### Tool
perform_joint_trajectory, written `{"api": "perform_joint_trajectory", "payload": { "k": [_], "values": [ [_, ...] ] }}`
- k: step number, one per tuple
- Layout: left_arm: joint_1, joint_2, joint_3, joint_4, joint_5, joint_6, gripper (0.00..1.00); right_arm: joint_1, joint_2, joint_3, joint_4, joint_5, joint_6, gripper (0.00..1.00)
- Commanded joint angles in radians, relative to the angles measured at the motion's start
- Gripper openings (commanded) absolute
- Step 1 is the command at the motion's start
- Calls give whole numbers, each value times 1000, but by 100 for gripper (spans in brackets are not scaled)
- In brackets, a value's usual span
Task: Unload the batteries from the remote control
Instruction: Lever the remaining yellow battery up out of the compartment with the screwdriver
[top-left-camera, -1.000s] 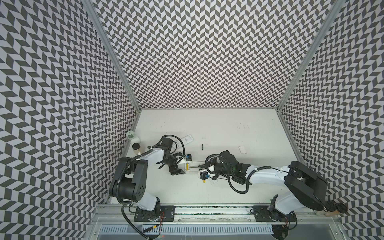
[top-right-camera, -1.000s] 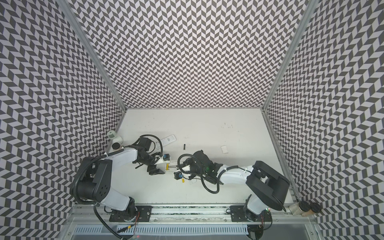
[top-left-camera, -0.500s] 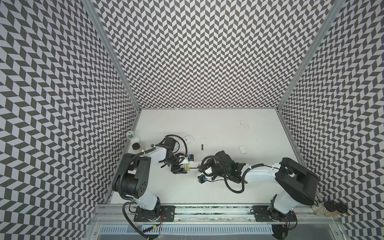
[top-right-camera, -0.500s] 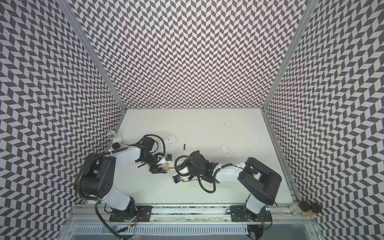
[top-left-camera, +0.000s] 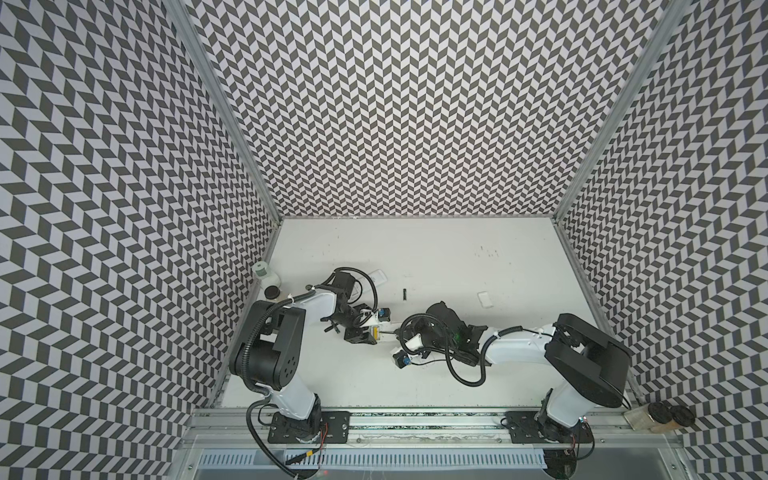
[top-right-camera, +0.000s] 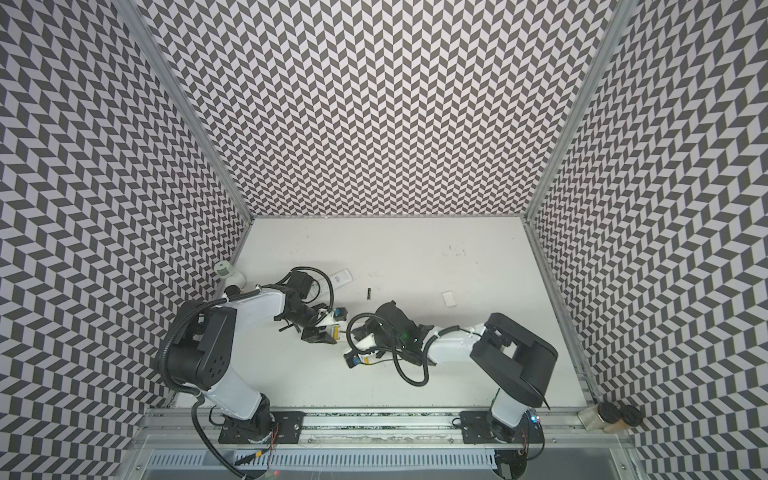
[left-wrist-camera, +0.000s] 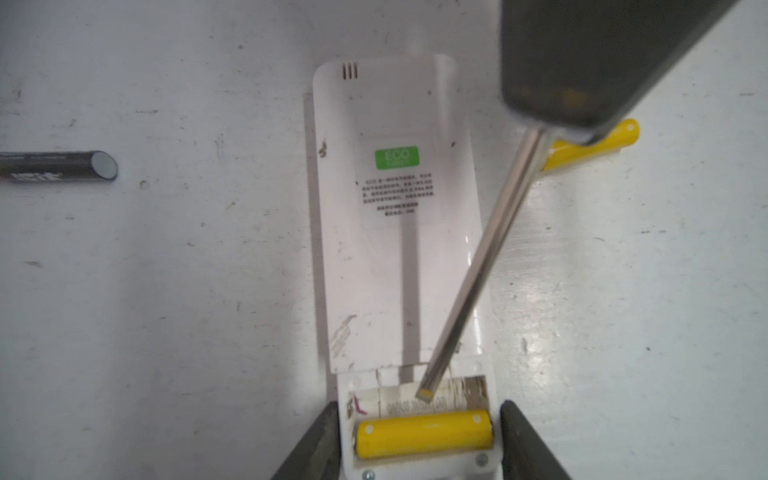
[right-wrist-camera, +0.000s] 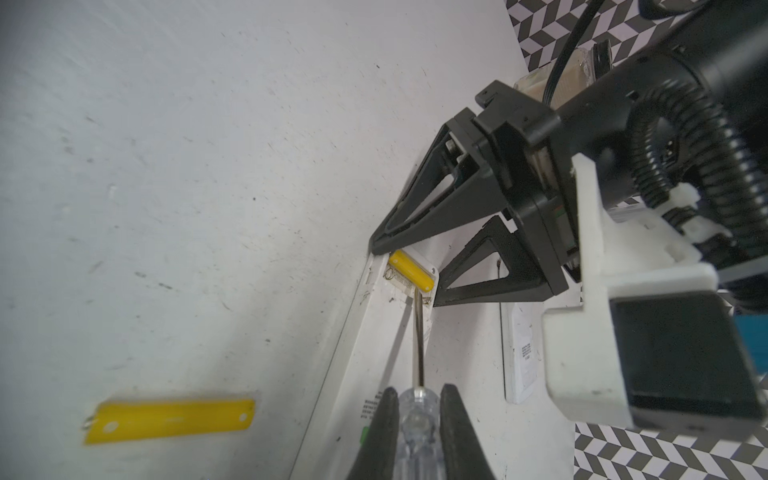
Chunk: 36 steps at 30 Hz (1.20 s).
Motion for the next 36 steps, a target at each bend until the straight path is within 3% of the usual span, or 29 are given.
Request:
{"api": "perform_joint_trajectory", "payload": {
  "k": [1,11,18,25,29,32,36],
  "values": [
    [0,23,23,-9,-34,58,54,9,20,19,52,-5,-27,0],
    [4,50,54,-24,-70,130,60,17,74,62,5,-41,-45,0],
    [-1,82,100,-46,-76,139,53,42,87,87,-60,17,-71,0],
    [-7,89,110,-63,-73,152,52,57,81,108,-100,70,-98,0],
    [-13,88,108,-65,-60,150,51,88,106,107,-65,116,-97,0],
    [-19,89,101,-63,-65,148,51,108,127,90,-6,190,-57,0],
    [-19,88,99,-63,-65,139,50,108,121,36,112,203,32,0]
  ]
}}
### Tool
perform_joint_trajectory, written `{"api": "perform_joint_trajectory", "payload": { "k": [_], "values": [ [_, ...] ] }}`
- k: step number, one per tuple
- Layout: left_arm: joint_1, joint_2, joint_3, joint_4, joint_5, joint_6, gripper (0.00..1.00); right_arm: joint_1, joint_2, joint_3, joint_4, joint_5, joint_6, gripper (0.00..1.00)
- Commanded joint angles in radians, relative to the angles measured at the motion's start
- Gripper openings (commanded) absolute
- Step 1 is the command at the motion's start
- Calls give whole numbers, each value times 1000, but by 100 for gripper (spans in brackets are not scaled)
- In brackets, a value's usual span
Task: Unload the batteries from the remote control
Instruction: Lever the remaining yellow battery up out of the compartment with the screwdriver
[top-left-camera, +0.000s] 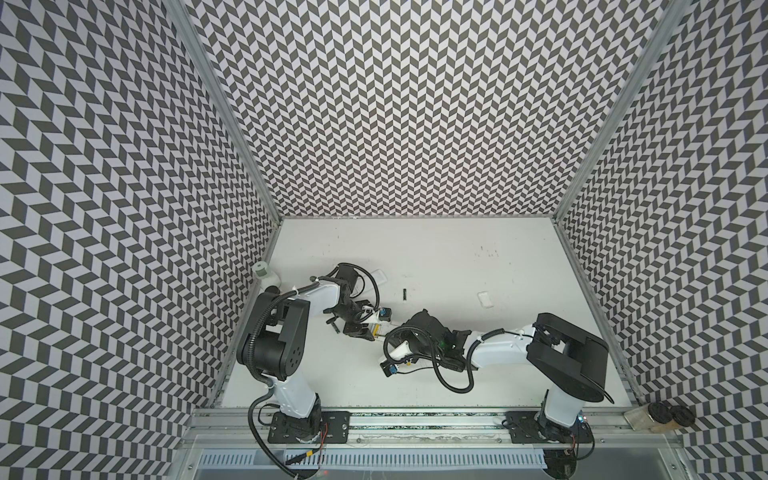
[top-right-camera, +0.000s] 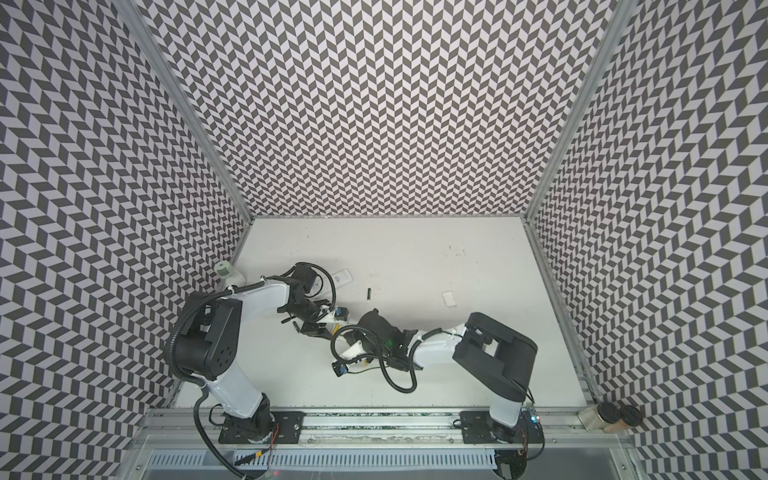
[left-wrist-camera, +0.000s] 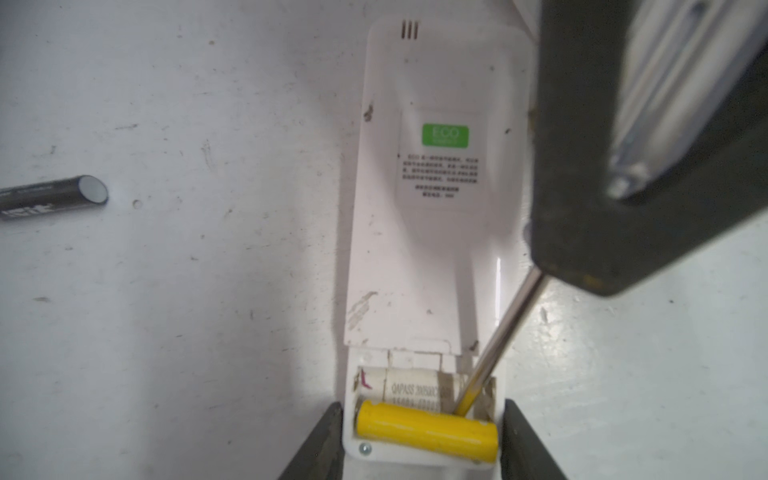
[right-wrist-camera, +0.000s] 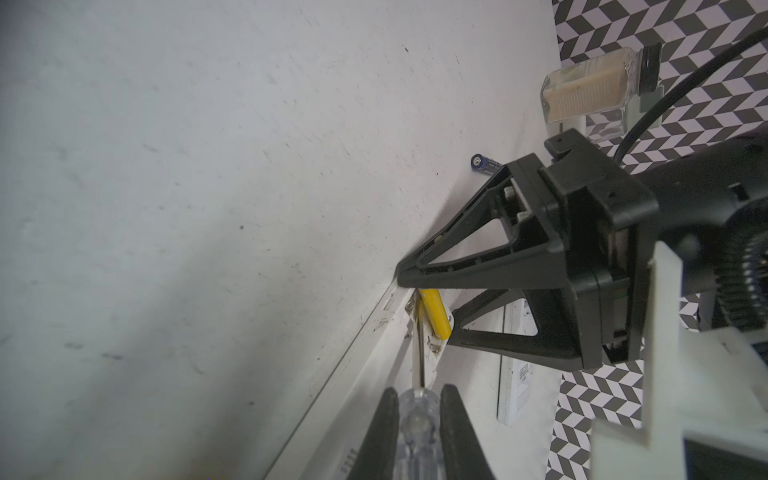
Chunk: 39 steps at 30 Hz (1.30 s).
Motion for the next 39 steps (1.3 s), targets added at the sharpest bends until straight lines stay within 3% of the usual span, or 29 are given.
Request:
{"api": "perform_joint_trajectory", "payload": {
  "k": [1,16,23,28,31,36,39],
  "values": [
    [-10,26,-2,27,-20,5,50,6,21,-47,132,24,91,0],
    [-4,12,-21,48,-6,-7,54,-48,21,-121,336,-95,400,0],
    [-5,11,-21,50,-6,-20,55,-49,58,-128,339,-122,409,0],
    [13,-27,-10,23,-25,-59,66,-52,20,-140,325,-97,395,0],
    [46,-66,50,-37,-39,-124,72,-51,-38,-150,297,-89,404,0],
    [219,-128,172,-40,16,-347,78,-58,-181,-209,279,-63,448,0],
    [298,-153,169,27,-46,-475,80,-66,-257,-245,249,-32,493,0]
  ]
}}
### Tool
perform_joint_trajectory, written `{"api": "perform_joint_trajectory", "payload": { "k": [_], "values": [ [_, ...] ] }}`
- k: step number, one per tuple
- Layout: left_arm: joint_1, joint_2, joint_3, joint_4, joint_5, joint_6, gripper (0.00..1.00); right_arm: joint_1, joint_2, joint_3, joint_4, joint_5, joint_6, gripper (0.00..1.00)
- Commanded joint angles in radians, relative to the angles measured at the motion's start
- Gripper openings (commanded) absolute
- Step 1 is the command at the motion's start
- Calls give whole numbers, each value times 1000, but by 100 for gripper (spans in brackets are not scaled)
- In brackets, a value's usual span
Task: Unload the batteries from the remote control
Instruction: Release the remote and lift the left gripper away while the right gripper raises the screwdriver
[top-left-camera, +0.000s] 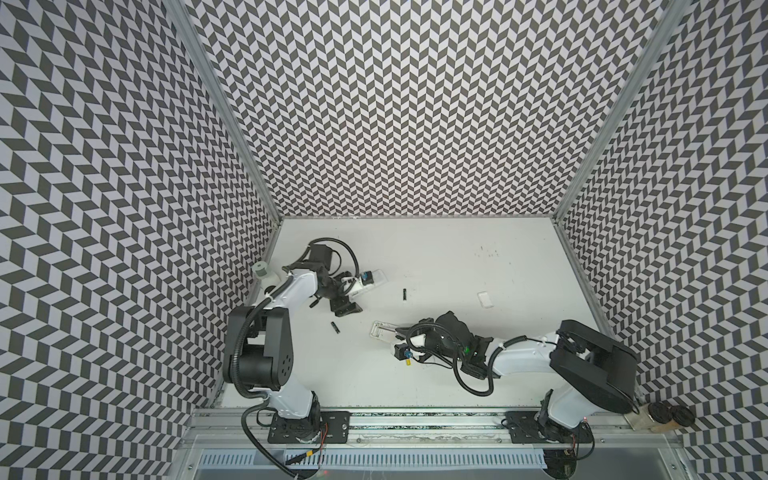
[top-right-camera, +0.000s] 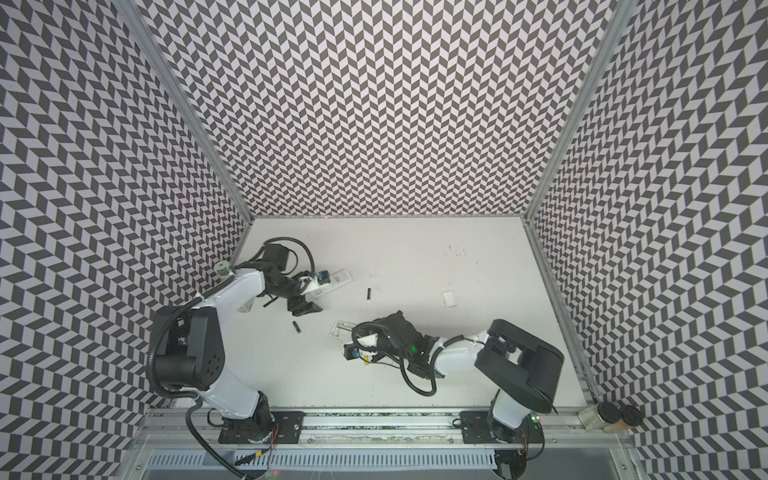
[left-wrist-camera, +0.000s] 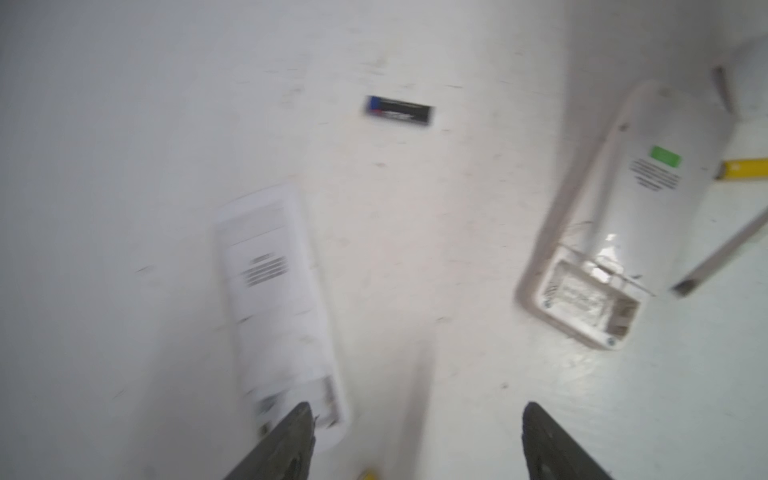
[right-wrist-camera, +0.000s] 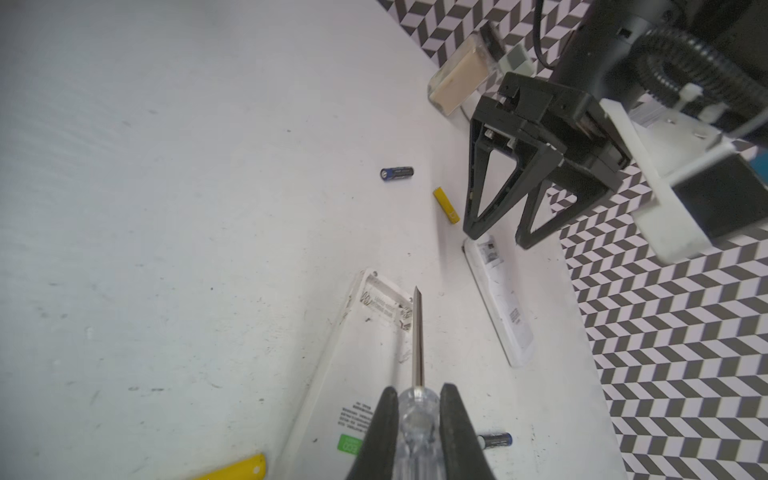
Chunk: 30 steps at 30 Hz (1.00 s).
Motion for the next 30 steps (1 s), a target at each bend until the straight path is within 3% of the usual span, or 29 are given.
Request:
{"api": "perform_joint_trajectory", "payload": {
  "k": [1,4,7,16,30],
  "values": [
    [75,-33,0,61,-49,-209,80,-15,-86,-43,-6,33,77,0],
    [145,-1,3,181,-83,-357,79,-40,-158,-91,-8,33,114,0],
    [175,80,76,138,-85,-399,77,-67,-215,-115,-55,38,132,0],
    [202,255,153,93,-161,-380,77,-107,-372,-191,-117,80,153,0],
    [203,328,151,32,-366,-411,66,-118,-394,-192,-128,118,150,0]
  ]
}}
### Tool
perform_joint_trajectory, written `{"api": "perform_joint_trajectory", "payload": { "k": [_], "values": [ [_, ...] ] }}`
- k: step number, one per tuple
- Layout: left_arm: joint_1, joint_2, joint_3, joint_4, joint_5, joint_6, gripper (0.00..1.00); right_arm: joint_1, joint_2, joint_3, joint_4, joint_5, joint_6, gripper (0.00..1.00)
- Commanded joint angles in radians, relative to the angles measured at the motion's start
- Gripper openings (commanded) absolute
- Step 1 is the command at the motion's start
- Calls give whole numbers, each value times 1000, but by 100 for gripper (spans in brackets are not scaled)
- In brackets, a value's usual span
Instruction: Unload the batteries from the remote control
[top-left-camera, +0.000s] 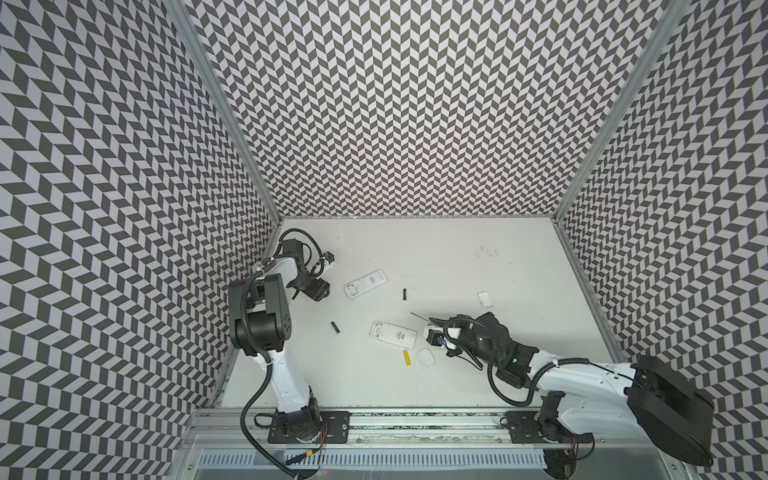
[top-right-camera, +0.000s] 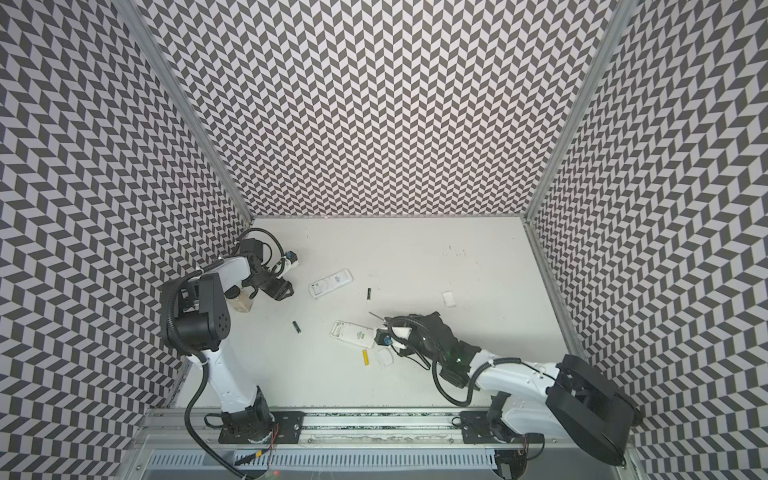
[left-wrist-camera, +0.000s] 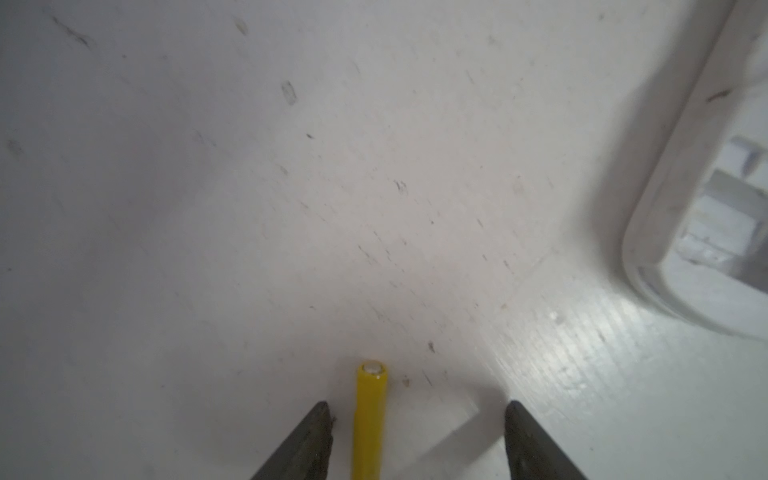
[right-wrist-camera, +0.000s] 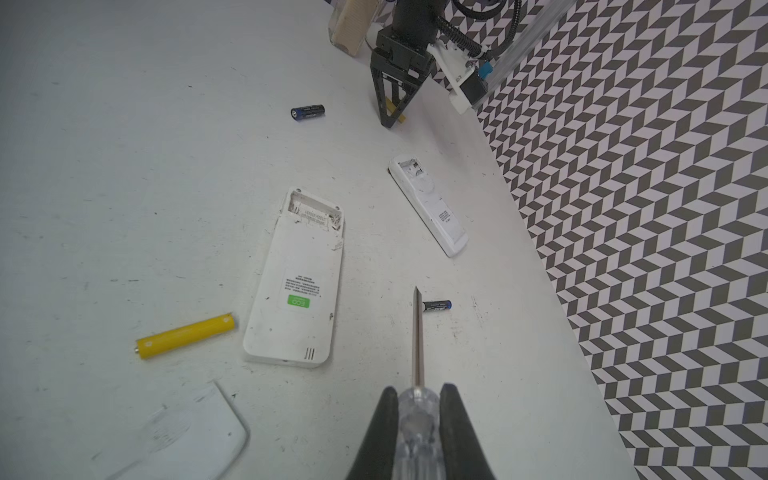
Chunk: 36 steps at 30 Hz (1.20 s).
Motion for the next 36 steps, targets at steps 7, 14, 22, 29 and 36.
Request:
{"api": "perform_joint_trajectory", "payload": {
  "k": [7,14,22,29,36],
  "values": [
    [3,23,10,-60,-33,-17,65,-13,-18,-3,32,26,17,0],
    [-9,25,24,-55,-26,-21,67,-28,-8,1,48,53,84,0],
    [-105,-64,54,125,-99,-74,84,-92,35,65,34,214,374,1],
    [-199,-172,102,300,-63,-237,89,-161,147,179,-89,348,602,1],
    [-268,-265,13,437,8,-457,100,-242,236,274,-214,306,768,0]
  ]
}}
